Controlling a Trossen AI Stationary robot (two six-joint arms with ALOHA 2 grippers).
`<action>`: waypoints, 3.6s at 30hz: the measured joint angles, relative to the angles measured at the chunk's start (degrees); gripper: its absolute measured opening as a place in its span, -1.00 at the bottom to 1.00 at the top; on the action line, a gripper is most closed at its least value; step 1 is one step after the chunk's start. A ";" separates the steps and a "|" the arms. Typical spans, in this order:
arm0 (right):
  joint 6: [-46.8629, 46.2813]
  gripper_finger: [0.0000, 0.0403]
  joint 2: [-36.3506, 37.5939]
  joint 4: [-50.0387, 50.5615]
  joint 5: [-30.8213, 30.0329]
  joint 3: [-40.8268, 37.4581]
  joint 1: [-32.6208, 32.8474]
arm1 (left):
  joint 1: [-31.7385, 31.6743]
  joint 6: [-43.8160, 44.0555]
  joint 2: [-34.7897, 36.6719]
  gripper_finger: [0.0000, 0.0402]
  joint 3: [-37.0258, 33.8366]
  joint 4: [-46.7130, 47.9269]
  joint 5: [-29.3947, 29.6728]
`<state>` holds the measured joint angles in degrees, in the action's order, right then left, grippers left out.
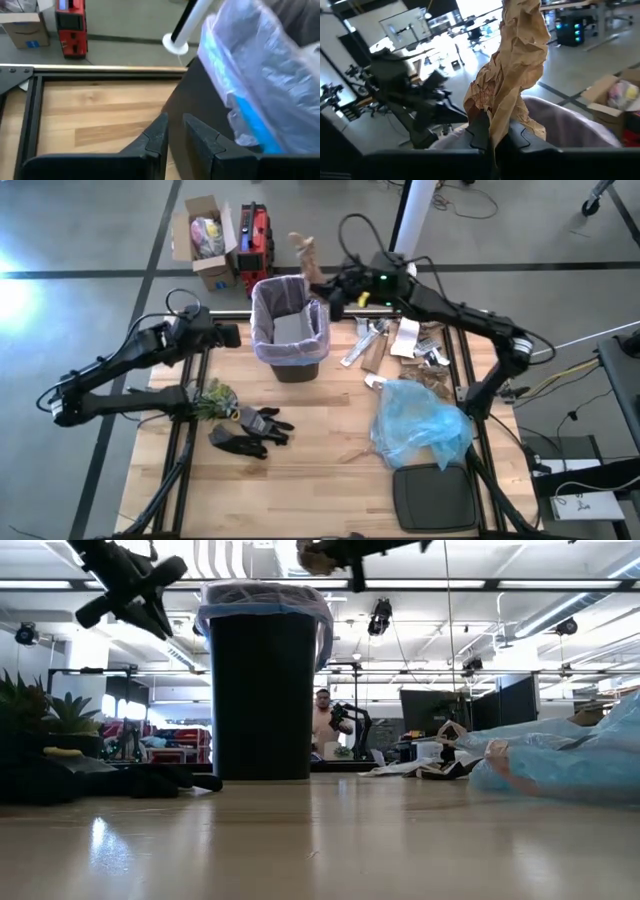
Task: Place trash/remove bag and relplace
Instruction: Put the brown napkin into the trash bin, then adjust the trash bin, then put the white paper into the trash bin
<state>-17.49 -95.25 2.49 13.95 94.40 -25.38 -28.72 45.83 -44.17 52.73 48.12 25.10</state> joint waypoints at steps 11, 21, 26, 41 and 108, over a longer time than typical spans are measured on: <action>0.05 -0.49 -9.66 6.03 0.00 11.72 3.35 | -5.56 -9.33 -1.52 -0.79 0.00 -0.72 -5.18; 2.01 -0.02 -10.76 18.56 -1.40 17.81 3.70 | -7.78 -14.46 -3.40 -0.79 -0.02 -3.68 -8.25; 4.38 0.07 -7.80 27.12 -4.86 17.76 3.73 | -8.05 -17.95 -6.54 -0.79 -0.02 -7.25 -9.30; 9.15 0.11 2.27 47.42 -18.83 15.34 5.63 | -9.01 -23.57 -21.09 -0.79 -0.04 -28.97 -22.91; -8.90 -0.09 21.54 48.01 -29.19 -31.31 -1.61 | -12.75 -33.69 -7.64 -0.79 0.50 -25.75 -33.25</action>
<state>-26.39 -73.70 50.50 -15.23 63.08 -26.99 -41.47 12.14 -51.81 53.23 22.36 -8.15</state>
